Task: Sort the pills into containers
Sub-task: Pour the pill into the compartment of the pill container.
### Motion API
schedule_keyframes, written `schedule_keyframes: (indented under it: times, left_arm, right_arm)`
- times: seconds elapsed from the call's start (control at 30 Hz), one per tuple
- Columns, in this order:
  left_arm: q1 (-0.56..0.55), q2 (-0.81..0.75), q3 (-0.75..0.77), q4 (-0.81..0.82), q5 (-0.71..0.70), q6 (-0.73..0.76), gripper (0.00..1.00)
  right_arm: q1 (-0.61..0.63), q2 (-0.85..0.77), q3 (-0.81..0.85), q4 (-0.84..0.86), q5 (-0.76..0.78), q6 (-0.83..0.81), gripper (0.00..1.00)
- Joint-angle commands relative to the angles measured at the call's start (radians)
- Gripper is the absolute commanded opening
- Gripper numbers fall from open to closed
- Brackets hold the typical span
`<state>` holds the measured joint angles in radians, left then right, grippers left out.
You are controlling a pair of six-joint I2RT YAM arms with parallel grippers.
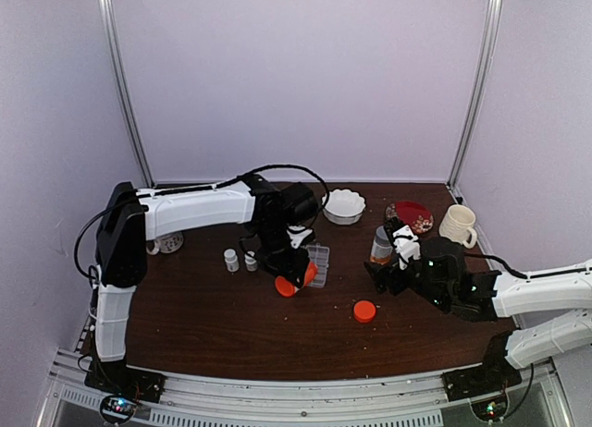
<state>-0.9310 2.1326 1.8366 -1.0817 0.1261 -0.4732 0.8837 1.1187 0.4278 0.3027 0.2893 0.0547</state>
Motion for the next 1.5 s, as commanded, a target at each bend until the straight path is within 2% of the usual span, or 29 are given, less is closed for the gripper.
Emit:
schedule_keyframes:
  times: [0.0,0.07,0.17,0.37,0.47,0.6,0.7,0.77,0.83,0.97,1.1,1.2,1.33,1.47]
  left_arm:
    - [0.002,-0.024,0.009,-0.003,-0.061,-0.015,0.00]
    - [0.002,-0.002,0.049,-0.054,-0.073,-0.009,0.00]
    - [-0.001,-0.008,0.048,-0.042,-0.022,0.003,0.00]
    - [-0.001,-0.014,0.014,-0.029,-0.073,-0.003,0.00]
    - [-0.007,0.010,0.061,-0.077,-0.046,0.001,0.00]
    - [-0.017,-0.018,0.045,-0.040,-0.070,0.008,0.00]
    - [-0.013,0.002,0.089,-0.105,-0.060,0.004,0.00]
    - [-0.023,-0.027,0.071,-0.067,-0.068,-0.001,0.00]
    - [-0.018,-0.047,-0.012,0.011,-0.059,-0.011,0.00]
    - [-0.021,-0.003,0.050,-0.065,-0.046,-0.014,0.00]
    - [-0.023,-0.018,0.018,-0.016,-0.056,-0.011,0.00]
    - [-0.021,0.009,0.083,-0.086,-0.050,-0.009,0.00]
    - [-0.022,-0.022,0.028,-0.014,-0.066,-0.003,0.00]
    - [-0.022,0.038,0.110,-0.122,-0.068,0.002,0.00]
  right_arm:
    - [-0.005,0.007,0.028,-0.002,0.022,-0.004,0.91]
    - [-0.005,0.006,0.026,-0.003,0.022,-0.004,0.92]
    - [-0.005,0.007,0.026,-0.002,0.021,-0.004,0.91]
    - [-0.005,0.010,0.029,-0.004,0.022,-0.005,0.92]
    - [-0.005,0.014,0.030,0.000,0.022,-0.006,0.92]
    - [-0.005,0.023,0.038,-0.006,0.022,-0.007,0.91]
    - [-0.005,0.023,0.036,-0.006,0.024,-0.008,0.92]
    - [-0.005,0.022,0.034,-0.005,0.024,-0.007,0.91]
    - [-0.005,0.020,0.035,-0.003,0.024,-0.007,0.92]
    - [-0.005,0.027,0.038,-0.003,0.020,-0.008,0.91]
    - [-0.005,0.027,0.039,-0.003,0.017,-0.007,0.91]
    - [-0.005,0.027,0.039,-0.006,0.020,-0.008,0.91]
    - [-0.005,0.023,0.036,-0.004,0.021,-0.009,0.91]
    - [-0.005,0.024,0.037,-0.005,0.022,-0.008,0.91]
